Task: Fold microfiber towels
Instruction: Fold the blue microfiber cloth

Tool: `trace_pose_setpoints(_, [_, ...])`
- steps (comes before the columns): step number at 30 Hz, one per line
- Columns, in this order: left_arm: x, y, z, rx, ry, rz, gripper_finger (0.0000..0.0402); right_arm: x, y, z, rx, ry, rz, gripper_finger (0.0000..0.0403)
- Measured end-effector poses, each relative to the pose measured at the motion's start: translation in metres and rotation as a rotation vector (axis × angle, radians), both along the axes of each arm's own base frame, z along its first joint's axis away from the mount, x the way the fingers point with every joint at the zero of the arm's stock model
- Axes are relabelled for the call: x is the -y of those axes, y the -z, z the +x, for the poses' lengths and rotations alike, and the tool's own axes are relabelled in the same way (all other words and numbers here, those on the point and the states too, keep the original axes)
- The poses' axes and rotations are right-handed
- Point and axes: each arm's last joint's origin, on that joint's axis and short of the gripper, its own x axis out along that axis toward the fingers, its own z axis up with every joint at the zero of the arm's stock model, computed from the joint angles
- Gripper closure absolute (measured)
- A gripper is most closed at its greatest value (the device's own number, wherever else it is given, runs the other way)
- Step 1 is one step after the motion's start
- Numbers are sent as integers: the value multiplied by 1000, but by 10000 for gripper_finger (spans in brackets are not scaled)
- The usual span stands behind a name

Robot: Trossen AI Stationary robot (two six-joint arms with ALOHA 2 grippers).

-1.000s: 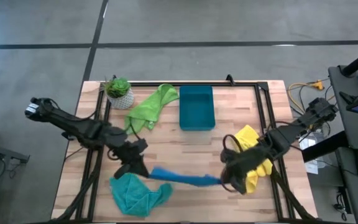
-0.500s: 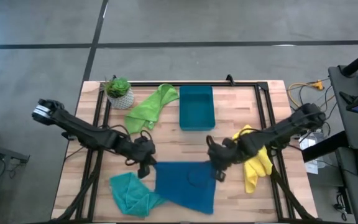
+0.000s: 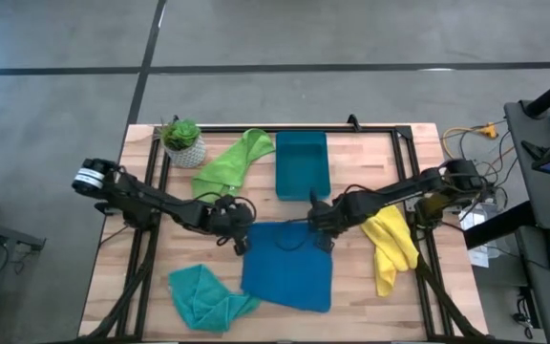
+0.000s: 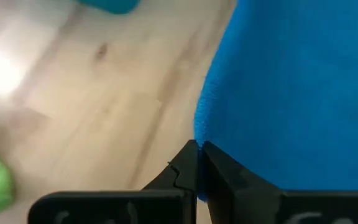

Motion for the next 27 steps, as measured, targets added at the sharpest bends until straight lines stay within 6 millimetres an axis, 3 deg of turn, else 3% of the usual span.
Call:
trace_pose_setpoints(8, [-8, 15, 6, -42, -35, 18, 401, 19, 13, -2, 22, 60, -6, 394])
trace_pose_setpoints(15, [-18, 12, 7, -19, -116, 95, 401, 33, 18, -2, 23, 114, -23, 390])
trace_pose_setpoints(19, [-27, 13, 7, -27, -146, 98, 397, 41, 18, -1, 31, 144, -31, 366])
trace_pose_setpoints(23, [-37, 12, 7, -39, -147, 122, 362, 46, 9, 1, 64, 170, -94, 325])
trace_pose_setpoints(27, [-45, 9, 5, -47, -172, 147, 308, 47, -14, 0, 150, 180, -140, 284])
